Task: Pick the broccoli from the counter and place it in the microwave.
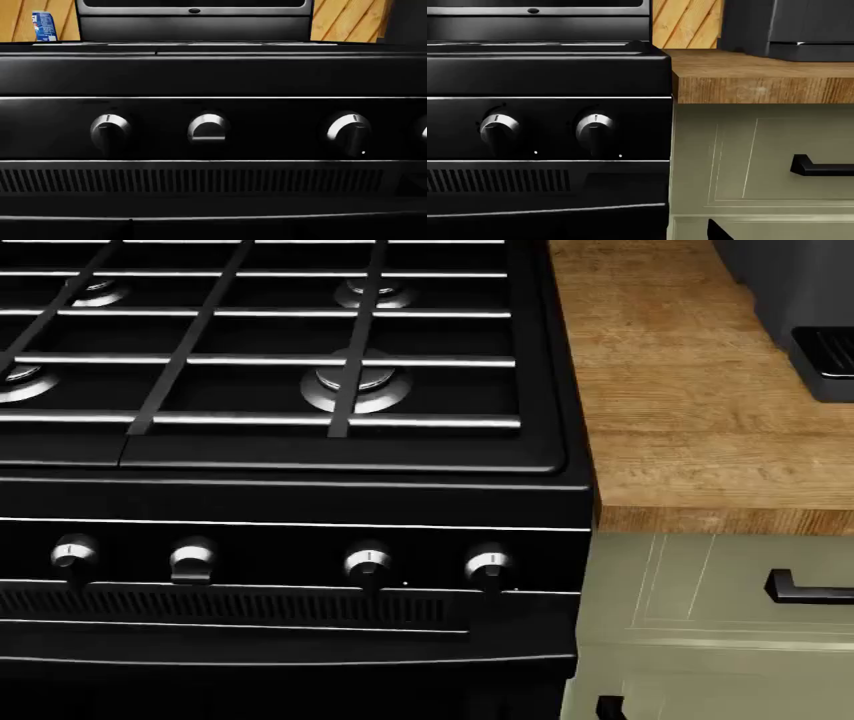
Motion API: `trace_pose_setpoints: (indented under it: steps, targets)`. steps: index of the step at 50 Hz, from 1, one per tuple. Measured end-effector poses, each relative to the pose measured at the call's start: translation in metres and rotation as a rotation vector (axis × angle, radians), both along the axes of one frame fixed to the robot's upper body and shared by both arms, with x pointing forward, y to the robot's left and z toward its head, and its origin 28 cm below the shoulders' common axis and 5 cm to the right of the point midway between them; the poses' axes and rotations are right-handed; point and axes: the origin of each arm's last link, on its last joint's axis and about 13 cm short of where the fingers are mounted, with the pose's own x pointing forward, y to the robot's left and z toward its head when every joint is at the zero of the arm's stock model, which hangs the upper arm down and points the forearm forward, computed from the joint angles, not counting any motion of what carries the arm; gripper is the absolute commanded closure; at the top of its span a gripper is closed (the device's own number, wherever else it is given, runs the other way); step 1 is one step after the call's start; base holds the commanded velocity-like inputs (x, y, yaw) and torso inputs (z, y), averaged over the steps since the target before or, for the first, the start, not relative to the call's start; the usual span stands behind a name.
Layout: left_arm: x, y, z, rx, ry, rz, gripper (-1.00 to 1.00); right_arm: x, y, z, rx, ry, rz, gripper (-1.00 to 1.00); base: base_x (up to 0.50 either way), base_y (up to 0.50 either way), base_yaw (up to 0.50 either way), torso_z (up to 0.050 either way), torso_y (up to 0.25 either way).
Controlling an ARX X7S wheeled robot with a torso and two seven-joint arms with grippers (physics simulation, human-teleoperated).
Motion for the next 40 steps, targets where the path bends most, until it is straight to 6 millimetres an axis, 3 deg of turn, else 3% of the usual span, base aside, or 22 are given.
trace_pose_setpoints:
  steps: [40]
  targets:
    - [0.0023,0.0004,-0.0006,0.03,0.0,0.01,-1.0,0.003,0.0027,-0.0015,-0.032,0.013,0.005,-1.0,0.0,0.0,0.0,0.0,0.0]
